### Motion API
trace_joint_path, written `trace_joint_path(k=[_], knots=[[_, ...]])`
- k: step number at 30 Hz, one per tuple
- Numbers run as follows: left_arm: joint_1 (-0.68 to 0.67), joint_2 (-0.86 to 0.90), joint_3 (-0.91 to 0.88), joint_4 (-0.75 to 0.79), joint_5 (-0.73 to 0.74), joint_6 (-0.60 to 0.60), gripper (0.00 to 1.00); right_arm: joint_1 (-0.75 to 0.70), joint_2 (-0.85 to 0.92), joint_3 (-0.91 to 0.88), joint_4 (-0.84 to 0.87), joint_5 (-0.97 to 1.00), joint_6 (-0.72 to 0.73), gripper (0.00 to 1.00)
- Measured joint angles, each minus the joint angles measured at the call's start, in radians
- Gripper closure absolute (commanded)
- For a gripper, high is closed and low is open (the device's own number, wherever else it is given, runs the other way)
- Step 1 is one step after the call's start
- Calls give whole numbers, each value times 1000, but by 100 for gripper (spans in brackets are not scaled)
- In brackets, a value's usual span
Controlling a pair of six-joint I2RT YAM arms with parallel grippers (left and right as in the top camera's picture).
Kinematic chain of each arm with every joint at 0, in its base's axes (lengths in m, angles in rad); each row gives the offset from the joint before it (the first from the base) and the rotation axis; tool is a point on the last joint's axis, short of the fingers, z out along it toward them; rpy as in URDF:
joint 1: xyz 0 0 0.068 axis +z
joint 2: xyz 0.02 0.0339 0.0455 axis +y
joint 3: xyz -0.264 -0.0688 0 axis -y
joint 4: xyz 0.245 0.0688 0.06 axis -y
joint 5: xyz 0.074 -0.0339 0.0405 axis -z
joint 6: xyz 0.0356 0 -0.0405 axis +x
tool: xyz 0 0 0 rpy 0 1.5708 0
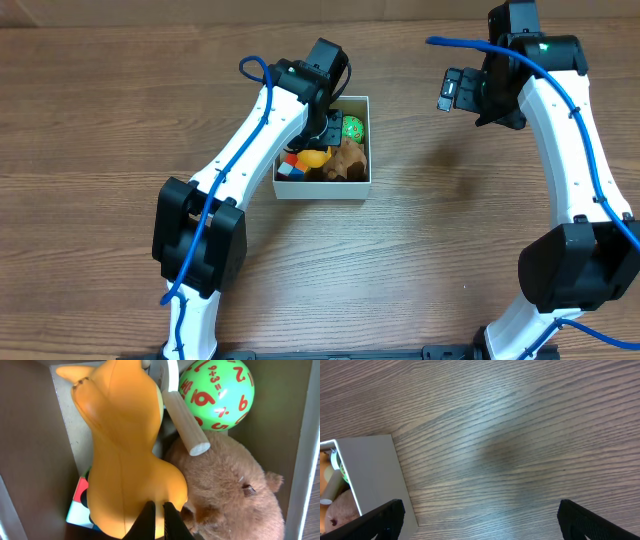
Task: Pack container
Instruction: 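Lower the white toy into the box and open the left gripper, then raise the left gripper out of the box toward the upper left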
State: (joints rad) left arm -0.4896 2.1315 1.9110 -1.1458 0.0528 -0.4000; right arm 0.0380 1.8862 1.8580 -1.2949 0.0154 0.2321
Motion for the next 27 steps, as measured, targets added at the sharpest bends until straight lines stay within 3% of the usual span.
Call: trace_joint_path(k=[18,22,27], knots=[[-2,0,-84,25,19,18,94,0,0,0,0,0,0,0],[3,1,-25,-38,18,25,86,0,0,0,0,0,0,0],[36,1,183,-136,3,47,79,0,0,0,0,0,0,0]])
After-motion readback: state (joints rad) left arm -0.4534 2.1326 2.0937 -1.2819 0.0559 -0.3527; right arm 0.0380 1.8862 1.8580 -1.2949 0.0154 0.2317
